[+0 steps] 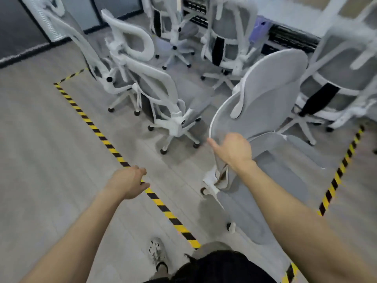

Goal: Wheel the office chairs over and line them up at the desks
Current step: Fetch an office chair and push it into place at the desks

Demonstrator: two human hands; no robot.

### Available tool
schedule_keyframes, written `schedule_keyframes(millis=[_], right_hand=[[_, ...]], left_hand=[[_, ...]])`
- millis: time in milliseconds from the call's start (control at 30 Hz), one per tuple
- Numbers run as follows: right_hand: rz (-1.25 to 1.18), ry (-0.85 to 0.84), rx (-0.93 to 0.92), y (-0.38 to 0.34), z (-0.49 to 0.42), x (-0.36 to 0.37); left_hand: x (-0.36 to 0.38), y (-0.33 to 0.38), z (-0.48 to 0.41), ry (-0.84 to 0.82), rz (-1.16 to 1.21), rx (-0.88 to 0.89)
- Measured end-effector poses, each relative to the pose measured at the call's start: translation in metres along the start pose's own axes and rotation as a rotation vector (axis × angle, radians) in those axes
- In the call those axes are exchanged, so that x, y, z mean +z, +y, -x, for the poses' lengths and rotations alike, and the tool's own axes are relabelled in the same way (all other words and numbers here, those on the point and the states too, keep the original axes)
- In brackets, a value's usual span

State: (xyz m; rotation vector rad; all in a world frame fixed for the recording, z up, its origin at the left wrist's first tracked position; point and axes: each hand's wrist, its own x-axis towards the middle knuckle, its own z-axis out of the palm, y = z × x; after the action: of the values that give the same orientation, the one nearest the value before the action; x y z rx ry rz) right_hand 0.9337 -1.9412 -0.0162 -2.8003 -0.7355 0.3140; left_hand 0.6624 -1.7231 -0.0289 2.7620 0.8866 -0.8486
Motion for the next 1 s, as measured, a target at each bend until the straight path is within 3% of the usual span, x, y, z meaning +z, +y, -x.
schedule_keyframes(millis=[233, 567, 833, 1000], right_hand=[[-0.067, 0.024, 0.257, -0.043, -0.052, -0.006], [0.11, -0.051, 0.247, -0.058, -0.098, 0.026], [-0.174, 0.027, 0.366, -0.038, -0.019, 0.034], [-0.269, 0.004, 0.419, -0.014, 0.07, 0.044]], left_hand=[[-0.072, 0.003, -0.069, 0.048, -0.158, 0.3], [-0.111, 0.023, -0.153, 0.13, -0.299, 0.468], [-0.145, 0.1, -0.2, 0.291, -0.245, 0.744], [-0.149, 0.13, -0.21, 0.419, -0.067, 0.935]])
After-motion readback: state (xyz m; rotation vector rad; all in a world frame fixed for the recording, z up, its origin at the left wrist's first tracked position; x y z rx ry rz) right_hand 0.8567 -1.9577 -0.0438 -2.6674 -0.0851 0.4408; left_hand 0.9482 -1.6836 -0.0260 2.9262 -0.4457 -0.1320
